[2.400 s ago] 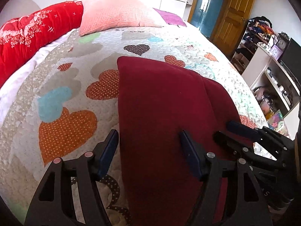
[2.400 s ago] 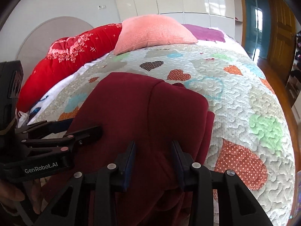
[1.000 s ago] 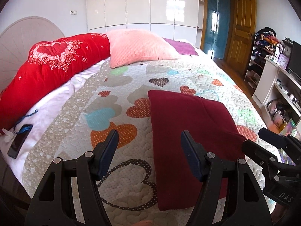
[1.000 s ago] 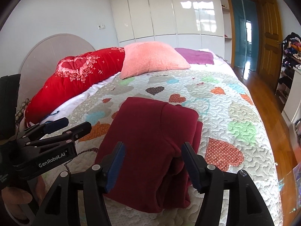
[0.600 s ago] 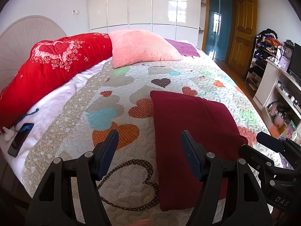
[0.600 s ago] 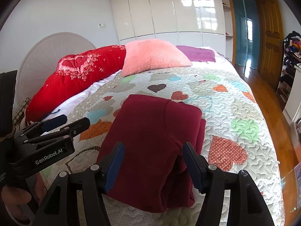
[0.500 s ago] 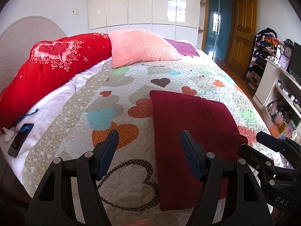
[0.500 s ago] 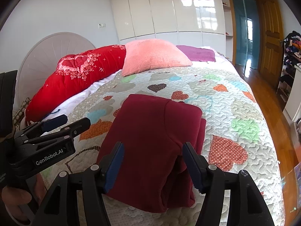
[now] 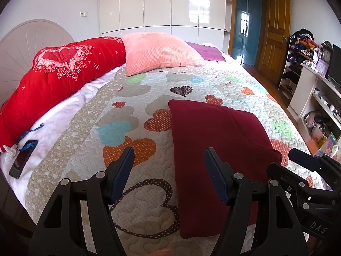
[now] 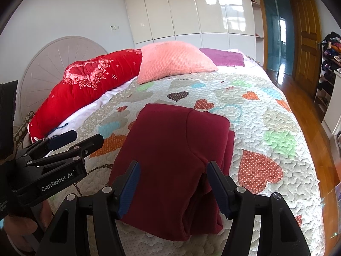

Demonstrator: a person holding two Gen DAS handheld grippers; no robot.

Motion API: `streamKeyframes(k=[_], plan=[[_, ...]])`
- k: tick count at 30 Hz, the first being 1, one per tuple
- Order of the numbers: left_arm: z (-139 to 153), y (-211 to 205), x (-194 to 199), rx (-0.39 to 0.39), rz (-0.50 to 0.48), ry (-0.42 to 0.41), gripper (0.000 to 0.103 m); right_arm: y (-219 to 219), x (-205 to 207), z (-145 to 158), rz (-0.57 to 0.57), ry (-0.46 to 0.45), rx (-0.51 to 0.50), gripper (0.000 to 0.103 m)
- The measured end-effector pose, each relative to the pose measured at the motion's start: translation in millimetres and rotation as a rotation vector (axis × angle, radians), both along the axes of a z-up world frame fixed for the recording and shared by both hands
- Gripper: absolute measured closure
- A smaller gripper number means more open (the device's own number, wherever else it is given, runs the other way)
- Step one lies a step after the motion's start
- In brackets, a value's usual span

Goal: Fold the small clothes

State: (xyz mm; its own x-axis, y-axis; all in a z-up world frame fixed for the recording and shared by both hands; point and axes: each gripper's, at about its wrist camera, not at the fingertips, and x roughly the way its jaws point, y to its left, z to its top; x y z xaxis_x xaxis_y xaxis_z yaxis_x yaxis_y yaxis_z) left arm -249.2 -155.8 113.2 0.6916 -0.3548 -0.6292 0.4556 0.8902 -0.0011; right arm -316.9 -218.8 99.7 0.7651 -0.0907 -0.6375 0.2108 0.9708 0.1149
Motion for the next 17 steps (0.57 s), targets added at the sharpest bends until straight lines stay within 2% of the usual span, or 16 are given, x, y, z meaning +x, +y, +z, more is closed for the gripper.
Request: streamKeyframes(k=[17], plan=[[-3.8,7.0,7.6,-0.019,0.01,-0.026,0.035,-5.7,2.7,-7.1,0.001,0.01,0.02,0.04]])
